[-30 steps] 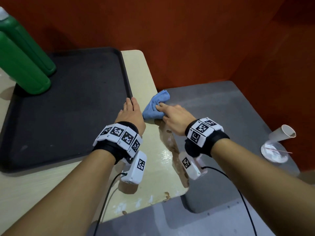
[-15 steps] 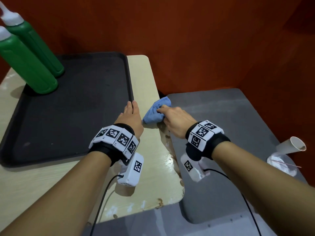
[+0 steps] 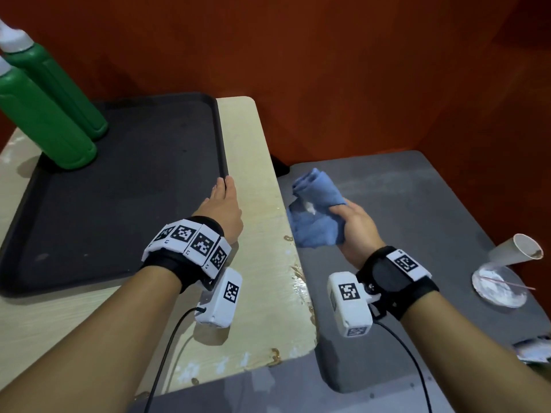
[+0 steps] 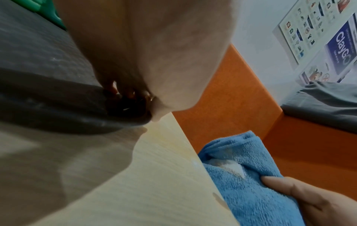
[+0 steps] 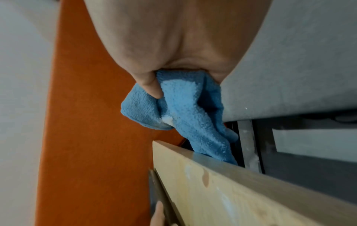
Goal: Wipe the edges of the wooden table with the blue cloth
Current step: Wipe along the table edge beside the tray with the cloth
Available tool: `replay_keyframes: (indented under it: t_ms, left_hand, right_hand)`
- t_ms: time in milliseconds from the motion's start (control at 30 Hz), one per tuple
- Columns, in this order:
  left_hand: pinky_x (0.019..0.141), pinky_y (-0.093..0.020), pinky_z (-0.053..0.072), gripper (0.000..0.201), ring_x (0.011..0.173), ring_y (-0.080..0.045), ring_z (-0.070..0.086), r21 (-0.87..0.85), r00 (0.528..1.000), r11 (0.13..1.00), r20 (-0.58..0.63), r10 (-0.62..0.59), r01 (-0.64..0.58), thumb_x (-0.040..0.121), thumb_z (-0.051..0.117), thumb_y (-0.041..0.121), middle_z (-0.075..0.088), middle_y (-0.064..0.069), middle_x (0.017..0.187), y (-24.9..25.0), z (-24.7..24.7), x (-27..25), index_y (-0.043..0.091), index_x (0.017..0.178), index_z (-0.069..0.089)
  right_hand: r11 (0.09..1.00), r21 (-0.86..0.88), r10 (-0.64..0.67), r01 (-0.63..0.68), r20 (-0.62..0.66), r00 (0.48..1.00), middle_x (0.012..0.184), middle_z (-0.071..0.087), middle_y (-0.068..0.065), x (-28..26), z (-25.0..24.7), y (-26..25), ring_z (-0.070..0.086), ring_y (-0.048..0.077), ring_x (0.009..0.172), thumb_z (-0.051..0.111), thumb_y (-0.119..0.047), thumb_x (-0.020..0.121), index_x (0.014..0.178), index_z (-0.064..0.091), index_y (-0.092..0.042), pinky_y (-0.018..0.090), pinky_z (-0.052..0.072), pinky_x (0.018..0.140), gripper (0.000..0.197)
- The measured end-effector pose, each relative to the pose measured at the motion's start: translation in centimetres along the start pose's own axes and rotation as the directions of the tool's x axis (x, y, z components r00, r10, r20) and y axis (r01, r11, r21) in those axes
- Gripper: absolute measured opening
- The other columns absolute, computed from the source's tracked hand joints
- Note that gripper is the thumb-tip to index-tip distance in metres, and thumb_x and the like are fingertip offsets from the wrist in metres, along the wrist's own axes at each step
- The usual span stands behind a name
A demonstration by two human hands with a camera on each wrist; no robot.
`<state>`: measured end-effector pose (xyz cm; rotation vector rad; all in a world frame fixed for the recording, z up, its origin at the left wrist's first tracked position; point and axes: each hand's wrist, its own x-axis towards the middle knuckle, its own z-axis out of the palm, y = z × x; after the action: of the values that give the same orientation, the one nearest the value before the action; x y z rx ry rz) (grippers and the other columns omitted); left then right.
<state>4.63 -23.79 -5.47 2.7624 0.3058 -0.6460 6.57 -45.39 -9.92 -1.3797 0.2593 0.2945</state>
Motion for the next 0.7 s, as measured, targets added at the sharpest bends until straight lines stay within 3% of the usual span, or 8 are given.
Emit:
replay_keyframes:
  t_ms: [100,200,300,400,467,500,600,700]
  left_hand:
    - [0.12,-0.035,0.013,0.065,0.151,-0.025,0.005,0.018,1.0,1.0,-0.017,-0.009,0.009,0.103,0.027,0.012,-0.017,-0.005,0.161,0.2,0.1,0.0,0.011,0.152,-0.015]
    - [0.119,-0.034,0.018,0.064,0.15,-0.024,0.01,0.035,1.0,0.999,-0.025,-0.013,0.014,0.103,0.026,0.014,-0.016,-0.005,0.162,0.2,0.2,0.2,0.01,0.152,-0.015]
    - [0.117,-0.037,0.024,0.066,0.149,-0.025,0.017,0.034,0.999,0.998,-0.017,-0.044,0.044,0.102,0.03,0.017,-0.011,-0.002,0.162,0.2,-0.1,0.7,0.013,0.153,-0.012]
    - [0.11,-0.04,0.036,0.062,0.136,-0.031,0.039,-0.001,0.997,0.997,-0.038,-0.074,0.074,0.099,0.04,0.016,0.017,-0.007,0.16,0.3,-0.5,1.3,0.014,0.152,0.009]
    - [0.095,-0.038,0.043,0.047,0.113,-0.03,0.052,-0.039,0.994,0.995,-0.067,-0.09,0.088,0.097,0.042,0.013,0.037,-0.01,0.145,0.6,-0.8,1.7,0.01,0.14,0.025]
    - [0.092,-0.037,0.043,0.043,0.106,-0.029,0.051,-0.035,0.992,0.995,-0.08,-0.095,0.093,0.097,0.041,0.012,0.039,-0.011,0.141,0.9,-0.9,2.0,0.008,0.137,0.027]
    - [0.109,-0.042,0.036,0.057,0.131,-0.033,0.04,0.002,0.99,0.995,-0.097,-0.101,0.102,0.097,0.039,0.009,0.02,-0.014,0.156,1.2,-0.9,3.1,0.004,0.147,0.012]
    - [0.118,-0.04,0.025,0.07,0.147,-0.028,0.02,0.029,0.99,0.993,-0.083,-0.113,0.116,0.097,0.036,0.004,-0.004,-0.009,0.162,1.1,-0.8,3.7,0.005,0.152,-0.007]
  right_hand:
    - [0.969,0.238,0.083,-0.069,-0.049,0.995,0.082,0.069,0.012,0.7,-0.8,0.8,0.064,0.026,0.075,0.045,-0.004,0.09,0.089,0.064,-0.007,0.037,0.049,0.068,0.02]
    - [0.939,0.321,0.136,-0.122,-0.022,0.99,0.101,0.064,0.018,1.5,-0.9,1.3,0.062,0.029,0.088,0.046,-0.008,0.09,0.101,0.062,-0.002,0.04,0.049,0.075,0.02]
    - [0.927,0.335,0.18,-0.17,0.0,0.984,0.115,0.062,0.022,2.0,-0.7,1.4,0.06,0.033,0.1,0.049,-0.013,0.089,0.12,0.057,0.006,0.04,0.049,0.078,0.037]
    - [0.927,0.321,0.184,-0.192,0.056,0.981,0.116,0.061,0.021,2.2,-0.5,1.6,0.059,0.033,0.103,0.05,-0.015,0.089,0.126,0.054,0.007,0.039,0.05,0.079,0.043]
    - [0.936,0.299,0.166,-0.184,0.084,0.983,0.109,0.063,0.02,2.4,-0.3,1.8,0.06,0.032,0.099,0.049,-0.015,0.09,0.116,0.06,0.003,0.039,0.05,0.08,0.033]
    - [0.943,0.284,0.153,-0.174,0.093,0.984,0.105,0.064,0.018,2.5,-0.1,1.8,0.061,0.031,0.096,0.048,-0.014,0.091,0.109,0.062,0.0,0.04,0.049,0.081,0.026]
    - [0.954,0.258,0.129,-0.15,0.095,0.987,0.09,0.07,0.012,2.7,0.4,1.8,0.063,0.027,0.086,0.047,-0.009,0.092,0.092,0.065,-0.005,0.043,0.048,0.084,0.019]
    - [0.955,0.252,0.137,-0.154,0.084,0.987,0.083,0.072,0.008,3.3,0.9,1.8,0.065,0.025,0.082,0.048,-0.008,0.092,0.091,0.064,-0.007,0.041,0.05,0.081,0.017]
